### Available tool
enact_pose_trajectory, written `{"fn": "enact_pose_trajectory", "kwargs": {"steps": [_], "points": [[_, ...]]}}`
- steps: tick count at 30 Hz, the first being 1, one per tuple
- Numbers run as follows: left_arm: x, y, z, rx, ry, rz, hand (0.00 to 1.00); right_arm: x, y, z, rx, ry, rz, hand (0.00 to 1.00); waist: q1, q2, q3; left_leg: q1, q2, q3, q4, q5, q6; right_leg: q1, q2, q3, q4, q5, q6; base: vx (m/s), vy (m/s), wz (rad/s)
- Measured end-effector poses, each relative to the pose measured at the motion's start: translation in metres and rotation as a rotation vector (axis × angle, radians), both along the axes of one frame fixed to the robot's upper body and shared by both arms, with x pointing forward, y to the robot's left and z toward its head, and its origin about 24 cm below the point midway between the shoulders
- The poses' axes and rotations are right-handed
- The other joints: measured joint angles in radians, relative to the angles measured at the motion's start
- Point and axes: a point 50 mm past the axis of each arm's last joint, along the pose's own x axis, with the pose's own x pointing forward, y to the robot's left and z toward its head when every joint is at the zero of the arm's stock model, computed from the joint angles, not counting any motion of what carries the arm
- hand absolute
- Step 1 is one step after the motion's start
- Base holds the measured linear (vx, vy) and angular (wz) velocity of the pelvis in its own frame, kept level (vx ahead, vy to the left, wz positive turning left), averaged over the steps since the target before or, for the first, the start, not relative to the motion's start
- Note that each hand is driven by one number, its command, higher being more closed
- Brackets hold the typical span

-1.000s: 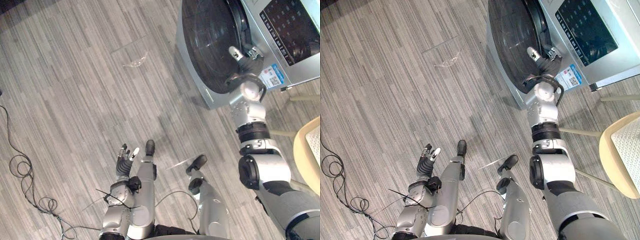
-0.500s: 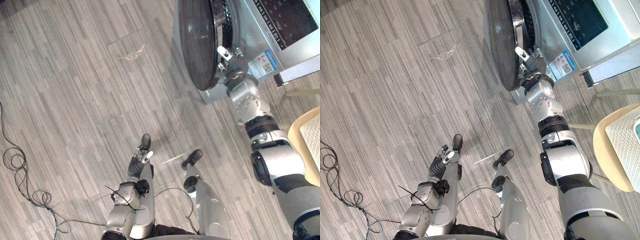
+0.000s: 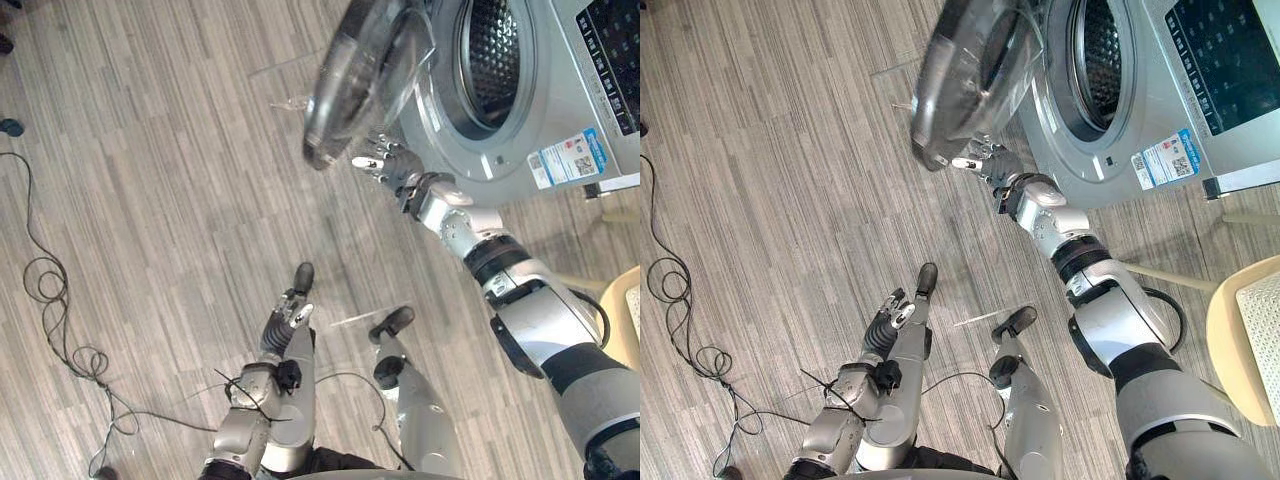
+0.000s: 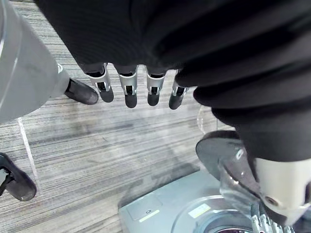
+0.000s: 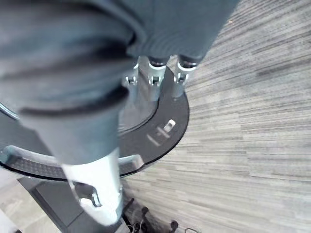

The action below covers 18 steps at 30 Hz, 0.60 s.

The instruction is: Pick up the laundry basket with both hands and put the clothes into the washing machine.

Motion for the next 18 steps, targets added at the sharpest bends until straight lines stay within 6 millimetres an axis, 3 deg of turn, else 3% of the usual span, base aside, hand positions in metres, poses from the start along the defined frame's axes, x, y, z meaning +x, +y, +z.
{"fn": "enact_pose_trajectory", "kwargs": {"steps": [6, 13, 18], "points": [[0.009, 0.003, 0.007, 0.037, -0.035, -0.015, 0.00, 0.000, -0.016, -0.022, -0.022, 0.054, -0.061, 0.00, -0.002, 0.000, -0.001, 0.022, 0.001, 0.011, 0.001, 0.000, 0.001, 0.006, 0.001, 0.024, 0.002, 0.002, -0.002, 0.01, 0.001, -0.10], [0.031, 0.005, 0.021, 0.070, -0.093, 0.001, 0.00, -0.024, -0.053, -0.107, -0.005, 0.279, -0.221, 0.00, -0.014, -0.002, -0.007, 0.030, 0.004, 0.029, 0.007, 0.000, 0.002, 0.007, 0.004, 0.042, -0.003, 0.009, -0.002, 0.00, -0.011, -0.07], [0.034, 0.018, 0.022, 0.079, -0.090, 0.078, 0.00, -0.066, -0.064, -0.183, -0.014, 0.481, -0.321, 0.00, -0.057, -0.014, -0.013, 0.052, 0.004, 0.062, 0.027, -0.016, 0.011, 0.019, 0.008, 0.080, -0.024, 0.024, 0.007, 0.00, 0.002, -0.18]]}}
